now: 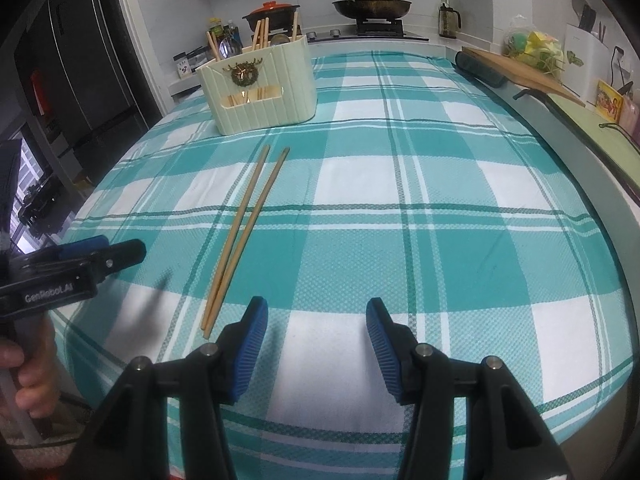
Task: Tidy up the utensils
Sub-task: 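Close the left tool on a chopstick while the right tool closes on another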
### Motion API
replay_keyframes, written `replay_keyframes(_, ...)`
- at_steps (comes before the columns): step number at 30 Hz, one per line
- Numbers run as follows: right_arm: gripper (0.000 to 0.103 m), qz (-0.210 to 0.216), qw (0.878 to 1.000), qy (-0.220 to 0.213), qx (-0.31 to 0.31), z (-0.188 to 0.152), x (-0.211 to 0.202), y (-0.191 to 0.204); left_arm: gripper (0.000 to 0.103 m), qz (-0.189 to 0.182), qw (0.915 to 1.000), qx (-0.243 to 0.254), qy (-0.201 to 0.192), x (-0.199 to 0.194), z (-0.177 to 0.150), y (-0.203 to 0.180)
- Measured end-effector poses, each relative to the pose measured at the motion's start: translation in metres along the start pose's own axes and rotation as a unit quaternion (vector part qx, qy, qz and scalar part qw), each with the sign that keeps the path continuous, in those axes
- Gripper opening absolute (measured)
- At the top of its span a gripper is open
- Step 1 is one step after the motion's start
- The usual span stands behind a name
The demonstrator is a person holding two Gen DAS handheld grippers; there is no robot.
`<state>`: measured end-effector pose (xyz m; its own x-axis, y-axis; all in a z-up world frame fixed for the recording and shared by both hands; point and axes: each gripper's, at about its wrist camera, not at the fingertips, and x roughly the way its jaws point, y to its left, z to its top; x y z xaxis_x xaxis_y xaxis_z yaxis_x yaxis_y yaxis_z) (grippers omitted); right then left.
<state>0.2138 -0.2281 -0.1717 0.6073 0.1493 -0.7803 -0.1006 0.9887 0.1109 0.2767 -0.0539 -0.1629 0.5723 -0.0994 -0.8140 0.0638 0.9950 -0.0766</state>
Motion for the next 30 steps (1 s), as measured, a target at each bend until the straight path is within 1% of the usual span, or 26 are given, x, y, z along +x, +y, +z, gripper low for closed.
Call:
replay_keyframes(5,0.052,-0.002,1.0,-0.01,-0.006,0.0,-0.007,0.001,0.082,-0.011,0.9999,0.004,0.006,0.025,0.032,-0.013)
replay_keyframes(9,0.052,-0.006,1.0,-0.006,0.001,-0.004,-0.006,-0.005,0.082,-0.014,0.9998,0.003,0.014,0.043,0.044,-0.028)
replay_keyframes(12,0.052,-0.008,1.0,-0.004,0.007,-0.006,-0.006,-0.011,0.082,0.004,0.9997,0.016,0.019,0.056,0.045,-0.038)
replay_keyframes(16,0.052,-0.008,1.0,-0.007,0.013,-0.006,-0.008,-0.016,0.082,0.03,0.9989,0.023,0.027,0.07,0.042,-0.042)
replay_keyframes(20,0.052,-0.007,1.0,-0.006,0.014,-0.006,-0.006,-0.018,0.083,0.038,0.9985,0.024,0.031,0.078,0.04,-0.041)
replay_keyframes(21,0.052,-0.007,1.0,-0.005,0.013,-0.006,-0.005,-0.017,0.084,0.04,0.9985,0.026,0.029,0.079,0.04,-0.041)
replay_keyframes(23,0.052,-0.006,1.0,-0.003,0.01,-0.006,-0.004,-0.016,0.091,0.049,0.998,0.033,0.021,0.08,0.04,-0.04)
replay_keyframes(25,0.052,-0.007,1.0,-0.001,0.007,-0.005,-0.003,-0.014,0.091,0.049,0.998,0.037,0.015,0.079,0.04,-0.036)
replay_keyframes(27,0.052,-0.008,1.0,-0.002,0.006,-0.004,-0.003,-0.013,0.08,0.037,0.9986,0.036,0.012,0.077,0.04,-0.029)
replay_keyframes(29,0.052,-0.011,1.0,-0.002,0.003,-0.004,-0.004,-0.011,0.055,0.022,0.999,0.038,0.009,0.073,0.04,-0.025)
replay_keyframes(30,0.052,-0.013,1.0,-0.001,0.001,-0.003,-0.003,-0.011,0.046,0.019,0.9989,0.043,0.009,0.071,0.039,-0.025)
